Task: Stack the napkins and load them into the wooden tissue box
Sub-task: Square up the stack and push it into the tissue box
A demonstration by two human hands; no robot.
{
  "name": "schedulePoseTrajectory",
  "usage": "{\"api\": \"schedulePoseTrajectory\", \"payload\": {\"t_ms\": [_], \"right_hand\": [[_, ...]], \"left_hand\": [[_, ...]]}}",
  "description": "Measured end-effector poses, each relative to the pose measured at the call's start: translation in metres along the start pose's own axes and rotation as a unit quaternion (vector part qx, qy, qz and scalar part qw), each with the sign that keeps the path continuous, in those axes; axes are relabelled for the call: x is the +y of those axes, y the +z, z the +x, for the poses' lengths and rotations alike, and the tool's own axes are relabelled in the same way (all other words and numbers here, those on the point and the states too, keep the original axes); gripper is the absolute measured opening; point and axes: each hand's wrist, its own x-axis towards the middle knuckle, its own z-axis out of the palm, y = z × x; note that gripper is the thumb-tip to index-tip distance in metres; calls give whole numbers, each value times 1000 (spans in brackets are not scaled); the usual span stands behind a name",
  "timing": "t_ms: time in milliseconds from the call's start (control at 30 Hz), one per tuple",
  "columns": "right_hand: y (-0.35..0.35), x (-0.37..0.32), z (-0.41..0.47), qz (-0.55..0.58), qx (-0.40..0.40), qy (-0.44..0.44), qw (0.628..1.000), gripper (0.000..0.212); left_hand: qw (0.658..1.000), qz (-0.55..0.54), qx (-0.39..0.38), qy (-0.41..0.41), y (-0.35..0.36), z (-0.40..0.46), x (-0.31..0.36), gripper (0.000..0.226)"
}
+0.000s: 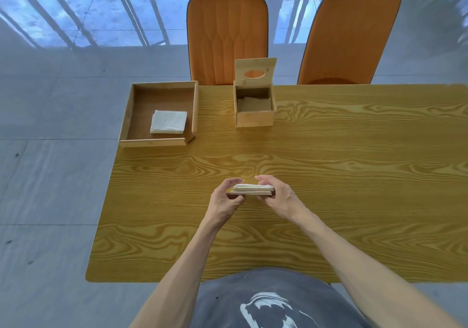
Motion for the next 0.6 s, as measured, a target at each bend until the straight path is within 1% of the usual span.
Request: {"api": "schedulePoseTrajectory", "payload": {"t_ms": [133,200,300,367,467,600], "right_hand": [[3,1,3,11,-28,-4,1000,38],[1,-1,5,7,-27,-5,1000,31],[-8,-2,11,-9,16,-20,1000,19],[-19,-7,18,-14,38,-26,999,14],[-42,-19,33,-18,68,-34,997,18],[-81,-43,62,-53,125,-94,986,19]], "left_hand": [[1000,-2,-4,1,5,3,2,41],[1000,5,-5,5,6,6,5,38],[1000,12,2,5,3,12,14,33],[999,29,3,16,-3,20,22,28],[997,56,5,52,-15,36,44,15],[987,99,25,126,-29,64,89,19]]}}
